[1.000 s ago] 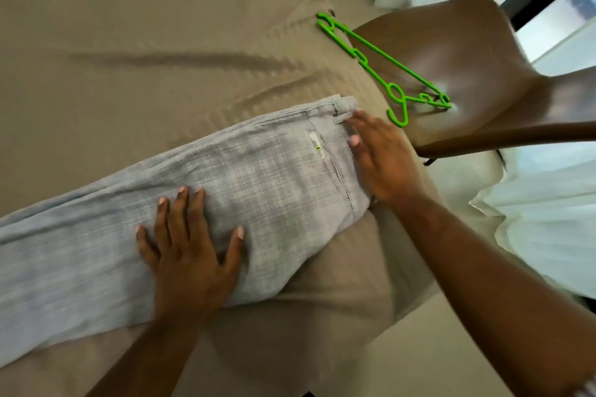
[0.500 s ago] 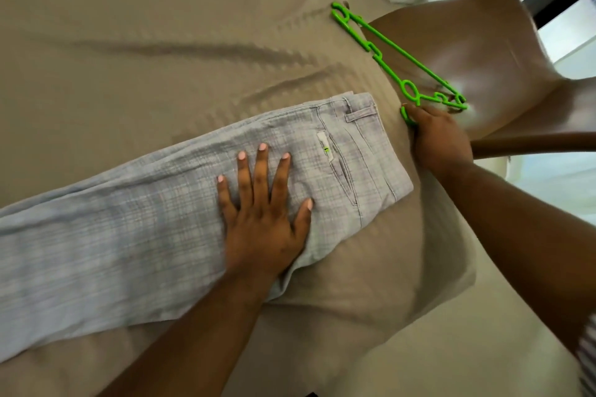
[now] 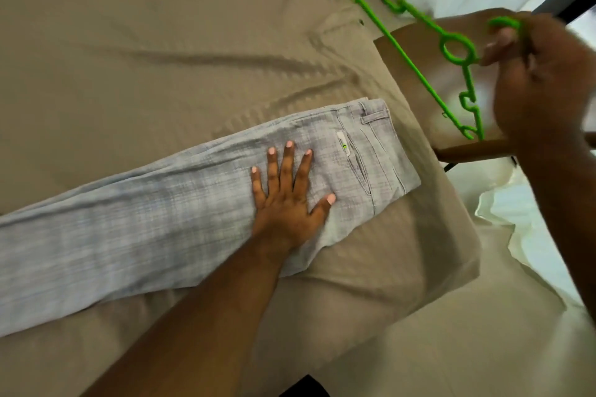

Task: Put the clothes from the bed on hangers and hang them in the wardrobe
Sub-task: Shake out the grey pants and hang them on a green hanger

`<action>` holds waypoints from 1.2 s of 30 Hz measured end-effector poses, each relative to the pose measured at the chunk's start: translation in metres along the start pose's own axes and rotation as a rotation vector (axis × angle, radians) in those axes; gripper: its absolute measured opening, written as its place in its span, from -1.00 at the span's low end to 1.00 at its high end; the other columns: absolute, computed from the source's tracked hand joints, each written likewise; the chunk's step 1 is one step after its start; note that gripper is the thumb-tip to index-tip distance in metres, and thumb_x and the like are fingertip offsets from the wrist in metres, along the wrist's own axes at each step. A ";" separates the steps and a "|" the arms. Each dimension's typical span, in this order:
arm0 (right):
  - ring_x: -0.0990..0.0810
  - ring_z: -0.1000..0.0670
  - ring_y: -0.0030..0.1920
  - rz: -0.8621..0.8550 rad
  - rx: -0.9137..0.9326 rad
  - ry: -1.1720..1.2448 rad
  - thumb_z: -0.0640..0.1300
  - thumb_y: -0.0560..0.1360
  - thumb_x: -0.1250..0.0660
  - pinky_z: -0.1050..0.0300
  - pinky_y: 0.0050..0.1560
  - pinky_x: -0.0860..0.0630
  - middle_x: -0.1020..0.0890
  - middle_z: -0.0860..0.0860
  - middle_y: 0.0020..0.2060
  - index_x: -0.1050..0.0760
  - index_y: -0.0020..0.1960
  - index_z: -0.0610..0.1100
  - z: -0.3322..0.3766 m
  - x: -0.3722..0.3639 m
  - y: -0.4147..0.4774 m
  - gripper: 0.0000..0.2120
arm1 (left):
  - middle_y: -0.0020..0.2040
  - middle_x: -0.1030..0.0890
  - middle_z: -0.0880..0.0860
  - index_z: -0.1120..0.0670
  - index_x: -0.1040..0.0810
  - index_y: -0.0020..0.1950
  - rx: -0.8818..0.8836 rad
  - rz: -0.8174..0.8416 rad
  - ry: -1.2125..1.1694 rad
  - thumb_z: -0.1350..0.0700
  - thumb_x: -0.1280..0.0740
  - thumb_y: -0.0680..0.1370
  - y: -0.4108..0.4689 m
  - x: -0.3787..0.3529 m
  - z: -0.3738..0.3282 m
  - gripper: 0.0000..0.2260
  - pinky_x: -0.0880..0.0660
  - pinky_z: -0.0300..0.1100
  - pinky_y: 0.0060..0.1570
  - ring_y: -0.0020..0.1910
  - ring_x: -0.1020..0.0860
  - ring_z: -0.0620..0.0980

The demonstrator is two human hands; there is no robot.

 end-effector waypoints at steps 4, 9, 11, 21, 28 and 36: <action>-0.66 -0.08 -0.15 0.094 -0.135 0.356 0.14 0.67 -0.20 -0.07 0.00 -0.62 -0.64 -0.19 -0.14 -0.58 0.16 -0.18 0.072 0.041 -0.021 -0.60 | 0.63 0.24 -0.19 -0.21 0.09 0.64 0.004 0.208 -0.285 -0.43 0.02 0.56 -0.005 0.024 0.008 -0.30 0.35 0.09 0.54 0.58 0.34 -0.15; -0.63 -0.05 -0.23 0.122 -0.448 0.676 0.05 0.68 -0.23 -0.02 -0.18 -0.65 -0.59 0.02 -0.27 -0.57 0.06 0.00 0.144 0.013 -0.122 -0.81 | 0.32 -0.58 -0.03 0.00 -0.41 0.45 0.198 0.243 -1.401 -0.23 -0.10 0.63 -0.072 0.075 0.010 -0.52 -0.55 -0.26 0.10 0.16 -0.61 -0.15; -0.60 0.05 -0.28 0.173 -0.635 0.795 -0.06 0.70 -0.20 0.09 -0.23 -0.65 -0.59 0.06 -0.33 -0.57 0.03 0.00 0.158 -0.020 -0.174 -0.82 | -0.02 -0.70 0.04 0.10 -0.51 0.30 0.388 0.043 -1.629 -0.19 -0.10 0.66 -0.112 0.080 0.032 -0.56 -0.52 -0.28 -0.32 -0.24 -0.65 -0.06; -0.69 -0.07 0.07 0.608 -0.963 1.004 0.34 0.52 -0.29 0.00 -0.09 -0.65 -0.68 0.01 0.17 -0.42 0.41 0.12 0.265 -0.103 -0.328 -0.46 | -0.43 -0.36 0.01 0.09 -0.60 0.05 0.589 -0.262 -1.532 -0.09 -0.08 0.70 -0.215 0.075 0.114 -0.63 -0.12 -0.35 -0.51 -0.57 -0.16 -0.14; -0.65 -0.04 -0.29 0.281 -0.944 1.063 -0.06 0.72 -0.10 0.16 -0.44 -0.50 -0.68 -0.07 -0.18 -0.45 0.35 -0.09 0.236 -0.078 -0.264 -0.72 | -0.27 -0.58 0.03 0.05 -0.67 0.15 0.400 -0.138 -1.373 -0.07 -0.16 0.71 -0.156 0.092 0.065 -0.67 -0.49 -0.16 -0.46 -0.39 -0.50 -0.06; -0.55 -0.02 -0.40 -0.041 -0.932 0.845 -0.04 0.72 -0.13 0.19 -0.41 -0.38 -0.64 -0.10 -0.23 -0.51 0.24 0.01 0.113 0.001 -0.227 -0.79 | -0.10 -0.68 -0.12 0.02 -0.68 0.04 0.164 -0.216 -0.955 0.06 -0.25 0.68 -0.118 0.047 -0.001 -0.80 -0.59 -0.11 -0.05 -0.10 -0.63 -0.19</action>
Point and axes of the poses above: each hand's wrist, its own y-axis towards the middle knuckle, its own x-axis out of the back of the hand, z = x × y, the point moved 5 cm from there along y, towards the middle knuckle
